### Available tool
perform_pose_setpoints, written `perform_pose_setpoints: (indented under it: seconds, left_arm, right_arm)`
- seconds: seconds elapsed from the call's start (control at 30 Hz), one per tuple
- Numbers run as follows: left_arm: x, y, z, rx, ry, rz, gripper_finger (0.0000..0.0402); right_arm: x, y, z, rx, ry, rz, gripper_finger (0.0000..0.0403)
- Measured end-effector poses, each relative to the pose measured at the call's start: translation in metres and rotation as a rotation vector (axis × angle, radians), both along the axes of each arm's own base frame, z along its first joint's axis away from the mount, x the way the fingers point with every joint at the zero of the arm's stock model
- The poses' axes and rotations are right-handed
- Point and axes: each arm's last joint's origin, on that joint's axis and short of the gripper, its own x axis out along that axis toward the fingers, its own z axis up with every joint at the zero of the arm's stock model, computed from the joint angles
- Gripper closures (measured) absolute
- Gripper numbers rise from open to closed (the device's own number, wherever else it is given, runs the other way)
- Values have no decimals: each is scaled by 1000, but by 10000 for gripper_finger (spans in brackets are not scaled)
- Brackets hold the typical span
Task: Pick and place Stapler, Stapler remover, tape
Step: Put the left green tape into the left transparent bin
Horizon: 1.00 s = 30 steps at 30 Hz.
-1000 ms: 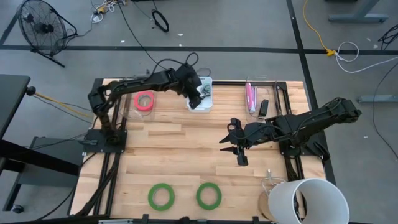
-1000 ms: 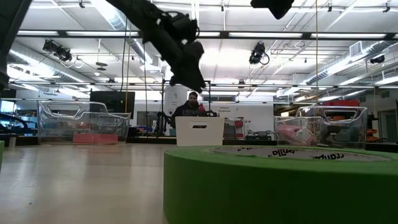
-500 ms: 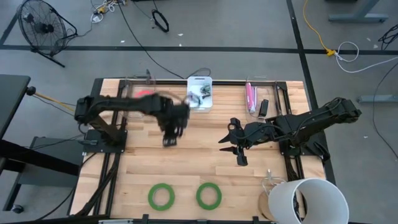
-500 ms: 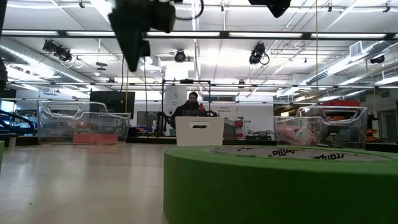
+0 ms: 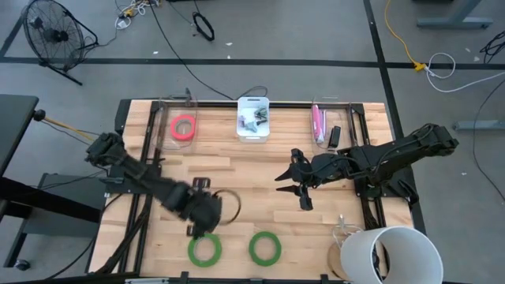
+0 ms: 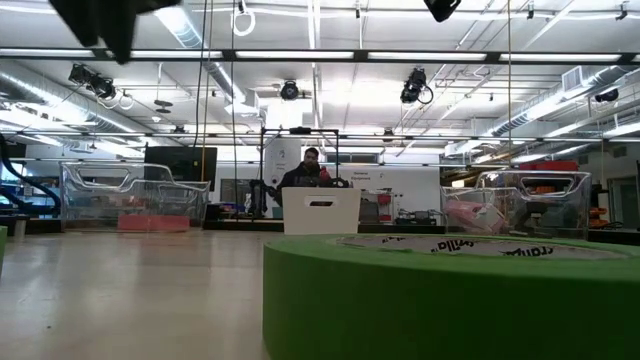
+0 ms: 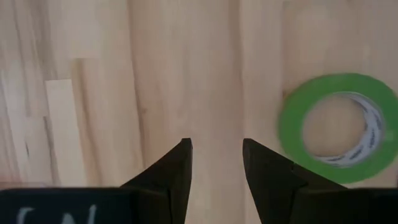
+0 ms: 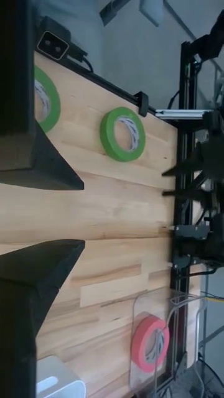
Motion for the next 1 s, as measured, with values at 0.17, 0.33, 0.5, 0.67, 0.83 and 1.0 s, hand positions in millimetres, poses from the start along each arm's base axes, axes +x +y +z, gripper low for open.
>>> perform_pose_setpoints:
  seconds: [0.17, 0.33, 0.5, 0.67, 0.83, 1.0]
  left_arm:
    - [-16, -29, 0, -26, -58, 50, 255]
    - [-19, -55, -19, -26, -47, 80, 255]
    - [-15, -71, -50, -34, 84, 116, 255]
    - [-9, -80, -69, -28, 96, 190, 255]
    - [-3, -87, -82, -89, 118, 237, 255]
    - [-1, -95, -95, -100, 139, 265, 255]
  right_arm:
    - [0, 0, 0, 6, -4, -3, 266]
    - [0, 0, 0, 8, -3, -4, 266]
    - [0, 0, 0, 8, -3, -4, 266]
    - [0, 0, 0, 8, -2, -3, 266]
    - [0, 0, 0, 7, -2, -3, 266]
    - [0, 0, 0, 7, -2, -3, 266]
